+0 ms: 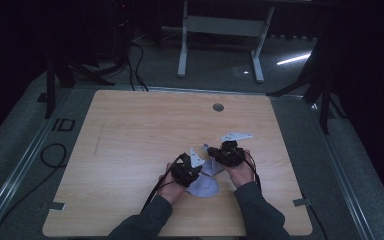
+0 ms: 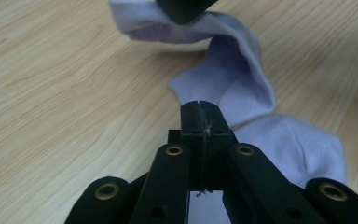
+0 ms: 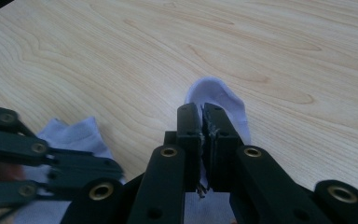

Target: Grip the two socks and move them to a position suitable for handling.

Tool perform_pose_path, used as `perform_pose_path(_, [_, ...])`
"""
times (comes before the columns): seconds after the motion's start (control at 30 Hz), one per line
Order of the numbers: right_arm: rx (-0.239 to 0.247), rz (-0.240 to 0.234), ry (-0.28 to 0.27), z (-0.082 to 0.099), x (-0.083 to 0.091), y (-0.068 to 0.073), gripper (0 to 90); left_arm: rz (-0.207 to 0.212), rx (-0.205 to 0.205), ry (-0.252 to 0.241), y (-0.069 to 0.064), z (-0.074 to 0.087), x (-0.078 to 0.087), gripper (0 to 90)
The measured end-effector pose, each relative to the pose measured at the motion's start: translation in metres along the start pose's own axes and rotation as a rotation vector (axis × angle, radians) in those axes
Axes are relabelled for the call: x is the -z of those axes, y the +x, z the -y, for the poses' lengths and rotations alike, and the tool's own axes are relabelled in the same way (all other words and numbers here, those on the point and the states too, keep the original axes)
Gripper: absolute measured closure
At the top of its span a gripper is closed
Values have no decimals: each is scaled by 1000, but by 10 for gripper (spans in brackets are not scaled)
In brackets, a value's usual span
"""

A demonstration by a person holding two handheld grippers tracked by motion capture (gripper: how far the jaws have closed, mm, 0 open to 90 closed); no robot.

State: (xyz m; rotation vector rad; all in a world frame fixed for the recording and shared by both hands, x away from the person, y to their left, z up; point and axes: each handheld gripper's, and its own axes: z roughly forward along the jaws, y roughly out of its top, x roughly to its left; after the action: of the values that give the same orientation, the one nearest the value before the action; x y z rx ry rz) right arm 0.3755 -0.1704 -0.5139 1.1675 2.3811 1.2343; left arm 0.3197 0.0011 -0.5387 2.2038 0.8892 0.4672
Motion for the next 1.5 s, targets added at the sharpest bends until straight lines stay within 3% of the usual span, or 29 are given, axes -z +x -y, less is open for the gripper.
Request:
perform_pose_path(0.13, [0,0,2,1,0,0,855,9,-31,-4,-5,0,-10,893])
perform_pose_path(0.3, [-4,4,2,2,2,-1,855,10,-81,41,-12,4,-23,895])
perform_pose_path(0.57, [0,41,-6,6,16,-5,849,-11,-116,46,-15,5,-22,898])
perform_pose_path(0.87, [-11,70,2,28,44,-5,838,-14,-115,43,-16,5,-22,899])
perform_pose_path(1.1, [-60,62,42,55,66,-5,774,-15,-109,48,-16,5,-22,898])
perform_pose_path(1.27, [-63,66,-6,54,87,-5,721,-16,-105,48,-16,5,-22,898])
perform_pose_path(1.5, [-44,132,-87,38,113,-6,700,-17,-105,52,-16,5,-21,898])
